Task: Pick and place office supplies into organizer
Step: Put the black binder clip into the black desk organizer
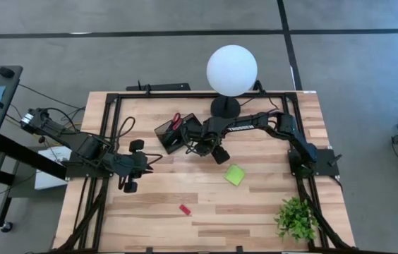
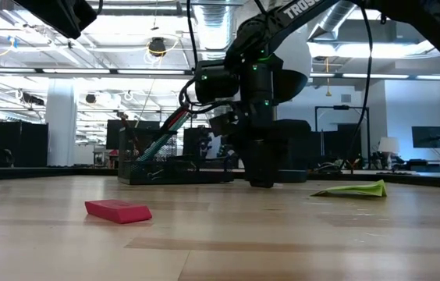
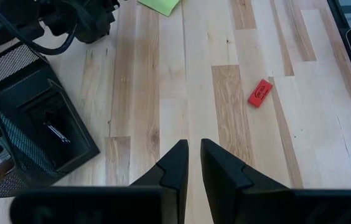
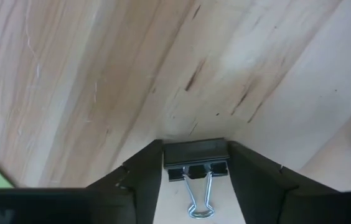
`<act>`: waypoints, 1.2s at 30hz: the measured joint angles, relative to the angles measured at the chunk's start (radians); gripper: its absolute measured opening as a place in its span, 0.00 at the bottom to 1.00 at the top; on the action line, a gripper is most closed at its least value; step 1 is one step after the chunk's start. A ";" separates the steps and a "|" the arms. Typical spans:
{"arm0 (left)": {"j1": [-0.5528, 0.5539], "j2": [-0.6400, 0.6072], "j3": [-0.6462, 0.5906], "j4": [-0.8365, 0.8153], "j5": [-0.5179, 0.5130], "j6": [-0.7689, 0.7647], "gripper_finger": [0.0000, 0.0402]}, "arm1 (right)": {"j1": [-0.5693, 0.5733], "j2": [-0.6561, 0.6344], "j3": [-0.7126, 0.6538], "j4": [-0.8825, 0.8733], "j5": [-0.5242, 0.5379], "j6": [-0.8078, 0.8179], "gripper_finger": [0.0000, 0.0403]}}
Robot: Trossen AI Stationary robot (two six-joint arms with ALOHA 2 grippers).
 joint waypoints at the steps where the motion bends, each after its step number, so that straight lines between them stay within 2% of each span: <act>1: 0.000 0.000 0.000 0.000 0.000 0.000 0.10 | 0.000 0.000 0.000 0.001 0.000 0.001 0.42; 7: 0.000 0.000 0.000 0.000 0.000 0.000 0.10 | 0.010 -0.001 0.000 0.007 0.010 0.011 0.37; 15: 0.000 0.000 0.000 0.000 0.000 0.000 0.10 | 0.017 0.006 0.002 0.001 0.018 0.029 0.41; 26: 0.000 0.000 0.000 0.000 0.000 0.000 0.10 | 0.028 0.007 0.002 0.004 0.015 0.029 0.37; 32: 0.000 0.000 0.000 0.000 0.000 0.000 0.10 | 0.055 0.014 0.031 -0.010 0.069 0.017 0.42; 36: 0.000 0.000 0.000 -0.001 0.000 0.000 0.10 | 0.070 0.015 0.065 0.029 0.086 0.003 0.40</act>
